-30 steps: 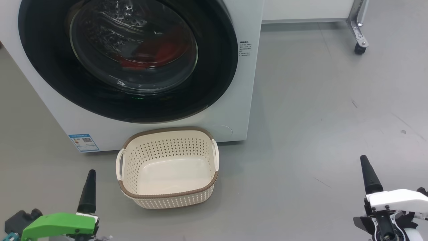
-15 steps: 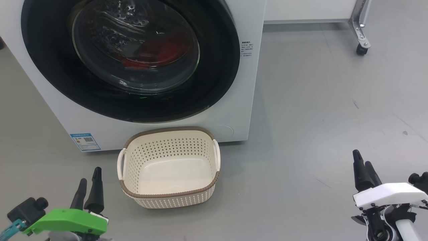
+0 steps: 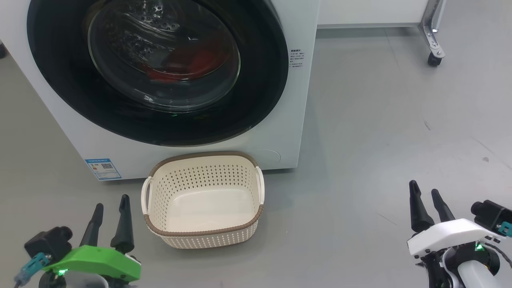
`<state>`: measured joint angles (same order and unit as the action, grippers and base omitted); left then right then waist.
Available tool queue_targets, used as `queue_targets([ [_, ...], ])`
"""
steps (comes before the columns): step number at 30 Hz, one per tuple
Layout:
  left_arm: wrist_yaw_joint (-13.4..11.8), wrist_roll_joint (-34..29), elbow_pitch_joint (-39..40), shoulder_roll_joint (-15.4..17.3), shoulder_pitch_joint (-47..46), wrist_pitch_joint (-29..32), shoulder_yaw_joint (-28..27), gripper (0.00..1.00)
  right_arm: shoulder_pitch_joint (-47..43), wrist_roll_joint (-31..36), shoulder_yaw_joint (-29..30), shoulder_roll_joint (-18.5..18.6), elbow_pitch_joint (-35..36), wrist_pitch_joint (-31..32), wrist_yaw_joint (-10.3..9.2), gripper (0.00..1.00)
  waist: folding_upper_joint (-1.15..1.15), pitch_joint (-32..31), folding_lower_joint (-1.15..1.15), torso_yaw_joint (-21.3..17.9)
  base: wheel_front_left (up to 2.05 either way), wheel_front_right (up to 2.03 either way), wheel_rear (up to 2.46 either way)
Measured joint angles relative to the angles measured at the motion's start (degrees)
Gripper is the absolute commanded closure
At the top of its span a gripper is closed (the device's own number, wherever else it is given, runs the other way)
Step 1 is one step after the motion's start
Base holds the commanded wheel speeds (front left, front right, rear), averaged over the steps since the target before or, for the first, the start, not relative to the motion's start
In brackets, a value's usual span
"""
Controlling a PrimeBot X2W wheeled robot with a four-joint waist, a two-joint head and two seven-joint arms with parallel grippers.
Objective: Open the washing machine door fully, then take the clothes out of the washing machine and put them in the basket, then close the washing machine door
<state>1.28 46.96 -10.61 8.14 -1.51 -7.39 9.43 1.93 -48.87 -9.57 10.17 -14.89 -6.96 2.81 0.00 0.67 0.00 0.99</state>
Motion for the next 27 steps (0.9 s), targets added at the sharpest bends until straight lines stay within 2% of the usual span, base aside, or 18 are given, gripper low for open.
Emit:
queue_targets([
  [15,-2.6,-13.5,1.0,0.7,0.1,-2.9,3.8,0.0,0.0,10.6,-4.5,0.6,0.3,-3.0,-2.4,0.0,0.0,-0.1,0.0,0.2,0.0,0.0,0.0],
  [27,-4.5,-21.6,1.0,0.8,0.6,-5.5,5.7,0.0,0.0,18.3,-8.0,0.8,0.4,-5.5,-3.58,0.0,0.0,-0.2,0.0,0.3,0.0,0.0,0.0],
])
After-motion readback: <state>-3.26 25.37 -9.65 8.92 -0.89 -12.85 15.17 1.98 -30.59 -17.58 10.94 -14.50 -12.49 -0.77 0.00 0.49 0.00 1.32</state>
